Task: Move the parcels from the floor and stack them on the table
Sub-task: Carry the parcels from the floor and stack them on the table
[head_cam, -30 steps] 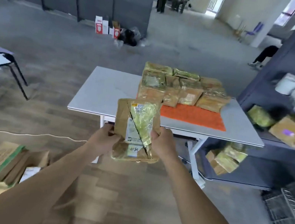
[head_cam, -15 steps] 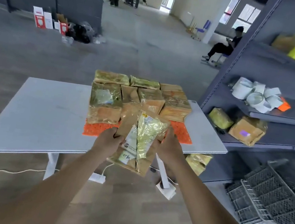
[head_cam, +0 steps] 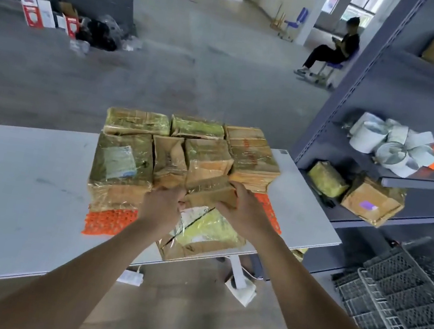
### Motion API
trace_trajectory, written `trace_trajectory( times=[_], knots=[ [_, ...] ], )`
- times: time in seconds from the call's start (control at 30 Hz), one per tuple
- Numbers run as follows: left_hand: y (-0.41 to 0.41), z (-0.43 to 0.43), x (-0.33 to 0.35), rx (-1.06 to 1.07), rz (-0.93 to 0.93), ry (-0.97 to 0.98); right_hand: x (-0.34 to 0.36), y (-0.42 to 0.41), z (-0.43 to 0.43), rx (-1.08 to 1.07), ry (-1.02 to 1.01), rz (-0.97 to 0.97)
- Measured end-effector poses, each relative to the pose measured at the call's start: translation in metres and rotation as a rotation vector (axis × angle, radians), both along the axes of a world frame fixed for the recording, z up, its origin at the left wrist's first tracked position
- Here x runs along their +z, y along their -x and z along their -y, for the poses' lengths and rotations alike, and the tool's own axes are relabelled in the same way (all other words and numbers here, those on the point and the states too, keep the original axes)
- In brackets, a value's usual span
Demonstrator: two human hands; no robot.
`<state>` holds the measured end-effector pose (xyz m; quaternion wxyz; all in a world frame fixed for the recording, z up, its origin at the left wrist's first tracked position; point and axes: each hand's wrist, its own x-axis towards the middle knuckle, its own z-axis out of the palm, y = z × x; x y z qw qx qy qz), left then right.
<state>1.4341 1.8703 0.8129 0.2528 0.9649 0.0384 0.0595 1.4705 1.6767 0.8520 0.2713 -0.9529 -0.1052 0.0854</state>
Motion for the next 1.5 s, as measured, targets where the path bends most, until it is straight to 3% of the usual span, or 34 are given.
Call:
trace_trajectory(
  times=[0.2,0.4,0.53,0.63,0.73,0.87,0.93,1.1,1.27,1.4,1.5],
  knots=[
    [-0.048,0.024,-0.013,-0.04,0.021,-0.193,-0.016,-0.06,0.034,0.12,-0.082,-0.047],
    [-0.081,0.06,-0.019,0.035,0.141,-0.238,-0.032,-0.12,0.072,0.194,-0.098,-0.046],
    [-0.085,0.069,-0.028,0.218,0.044,0.0,-0.046,-0.145,0.083,0.282,-0.078,-0.008],
    [-0.084,0.076,-0.028,0.248,0.114,0.287,-0.057,-0.157,0.089,0.367,-0.019,-0.011],
    [-0.086,0.081,-0.028,0.379,0.181,0.497,-0.06,-0.169,0.102,0.397,-0.042,-0.143],
    [-0.096,0.083,-0.032,0.374,0.095,0.581,-0.056,-0.184,0.114,0.314,-0.165,-0.334],
    [-0.102,0.082,-0.033,0.329,0.066,0.532,-0.053,-0.187,0.111,0.287,-0.17,-0.379],
    [-0.108,0.07,-0.033,0.216,0.041,0.486,-0.061,-0.19,0.094,0.191,-0.036,-0.176],
    [-0.102,0.054,-0.043,0.061,0.113,0.46,-0.067,-0.193,0.086,0.048,0.007,-0.276],
    [-0.114,0.025,-0.055,0.158,0.099,0.183,-0.064,-0.2,0.082,-0.008,0.041,-0.296],
    [-0.124,0.005,-0.057,0.094,-0.179,-0.103,-0.061,-0.202,0.08,-0.048,0.092,-0.248]
  ],
)
